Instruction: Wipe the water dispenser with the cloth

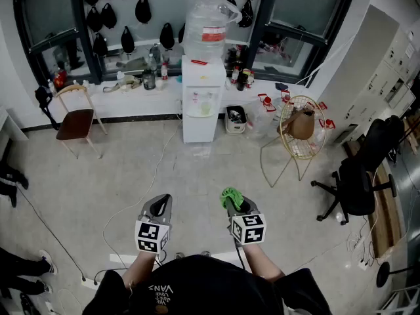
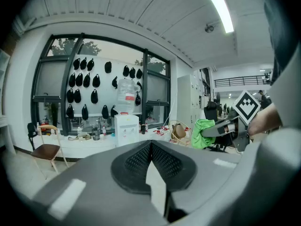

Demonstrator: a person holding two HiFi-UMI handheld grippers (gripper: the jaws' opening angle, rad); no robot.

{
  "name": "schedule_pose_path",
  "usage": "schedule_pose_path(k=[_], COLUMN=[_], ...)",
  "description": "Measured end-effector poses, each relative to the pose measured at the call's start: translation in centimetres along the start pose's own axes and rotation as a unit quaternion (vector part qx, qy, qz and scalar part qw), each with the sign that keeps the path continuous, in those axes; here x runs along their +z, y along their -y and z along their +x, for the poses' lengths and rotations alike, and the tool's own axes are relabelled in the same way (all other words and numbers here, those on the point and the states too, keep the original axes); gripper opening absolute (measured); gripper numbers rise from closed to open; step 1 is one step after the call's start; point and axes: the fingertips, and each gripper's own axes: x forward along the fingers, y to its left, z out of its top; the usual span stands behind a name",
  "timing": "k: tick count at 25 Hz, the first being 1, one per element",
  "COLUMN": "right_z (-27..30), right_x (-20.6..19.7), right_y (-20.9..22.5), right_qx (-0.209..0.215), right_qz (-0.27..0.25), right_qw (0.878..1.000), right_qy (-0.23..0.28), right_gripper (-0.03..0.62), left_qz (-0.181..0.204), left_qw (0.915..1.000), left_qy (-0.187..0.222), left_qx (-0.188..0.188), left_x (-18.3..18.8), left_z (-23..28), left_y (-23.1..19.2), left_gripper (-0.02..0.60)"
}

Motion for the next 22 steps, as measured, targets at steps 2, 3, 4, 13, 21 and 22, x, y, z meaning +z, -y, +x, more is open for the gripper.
schedule_pose_path(k=[2, 3, 4, 13, 21, 22], right_z=[0.1, 0.1, 0.2, 1.1, 3.5, 4.3], right_x=[0.1, 0.1, 0.1, 0.3, 0.6, 1.0], right_y=[0.5, 0.8, 1.0, 3.1, 4.6, 4.9], right_qx=[0.002, 0.004, 0.006, 0.028, 0.027, 0.025], right_qz=[-0.002, -0.003, -0.003, 0.010, 0.025, 0.025], right_qw=[1.000, 1.000, 1.000, 0.999, 0.999, 0.999], right_qy=[0.000, 0.000, 0.001, 0.015, 0.013, 0.014], right_gripper=[0.089, 0.089, 0.089, 0.094, 0.094, 0.094], left_qz=[-0.003, -0.004, -0.004, -0.008, -0.016, -0.016], left_qw=[1.0000, 1.0000, 1.0000, 0.9999, 0.9994, 0.9992], left_qy=[0.001, 0.003, 0.004, 0.012, 0.006, 0.006], left_qx=[0.003, 0.004, 0.005, 0.007, -0.030, -0.035], left_x=[0.1, 0.2, 0.2, 0.5, 0.1, 0.3], left_z=[0.3, 0.5, 0.6, 2.0, 5.6, 6.5], left_y=[0.2, 0.4, 0.6, 2.4, 3.4, 3.0], left_gripper=[0.002, 0.002, 0.002, 0.003, 0.003, 0.003])
